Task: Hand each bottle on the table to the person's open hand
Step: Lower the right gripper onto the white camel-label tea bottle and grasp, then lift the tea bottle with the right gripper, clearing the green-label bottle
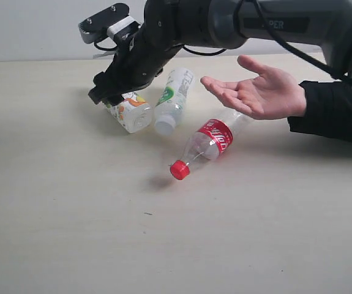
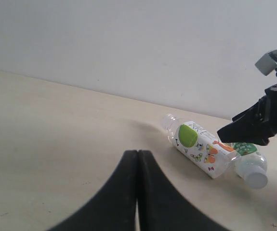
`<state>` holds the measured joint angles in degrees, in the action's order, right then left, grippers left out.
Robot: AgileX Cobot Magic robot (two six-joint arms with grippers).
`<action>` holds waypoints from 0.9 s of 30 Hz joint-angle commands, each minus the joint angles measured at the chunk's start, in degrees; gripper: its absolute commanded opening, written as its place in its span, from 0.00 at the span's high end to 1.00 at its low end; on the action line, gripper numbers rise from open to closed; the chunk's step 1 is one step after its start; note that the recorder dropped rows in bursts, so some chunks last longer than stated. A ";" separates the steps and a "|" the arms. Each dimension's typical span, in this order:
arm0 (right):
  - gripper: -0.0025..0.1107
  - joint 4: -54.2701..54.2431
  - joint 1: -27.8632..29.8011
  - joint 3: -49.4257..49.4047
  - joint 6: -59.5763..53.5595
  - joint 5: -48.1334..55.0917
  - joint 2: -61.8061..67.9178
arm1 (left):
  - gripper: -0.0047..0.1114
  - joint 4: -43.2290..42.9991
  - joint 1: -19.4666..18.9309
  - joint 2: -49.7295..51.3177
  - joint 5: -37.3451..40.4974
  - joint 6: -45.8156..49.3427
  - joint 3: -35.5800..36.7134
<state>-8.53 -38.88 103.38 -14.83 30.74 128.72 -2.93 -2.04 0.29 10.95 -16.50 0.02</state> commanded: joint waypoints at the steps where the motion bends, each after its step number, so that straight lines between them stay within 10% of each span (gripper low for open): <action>1: 0.33 1.55 -0.07 0.51 1.45 -3.60 1.69 | 0.96 0.37 0.25 -0.29 -0.16 -0.15 -0.02; 27: 0.27 12.19 -0.07 0.51 12.52 -8.53 6.14 | 0.96 0.37 0.25 -0.29 -0.16 -0.15 -0.02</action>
<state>3.09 -38.88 103.38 -2.83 23.25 135.03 -2.93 -2.04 0.29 10.95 -16.50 0.02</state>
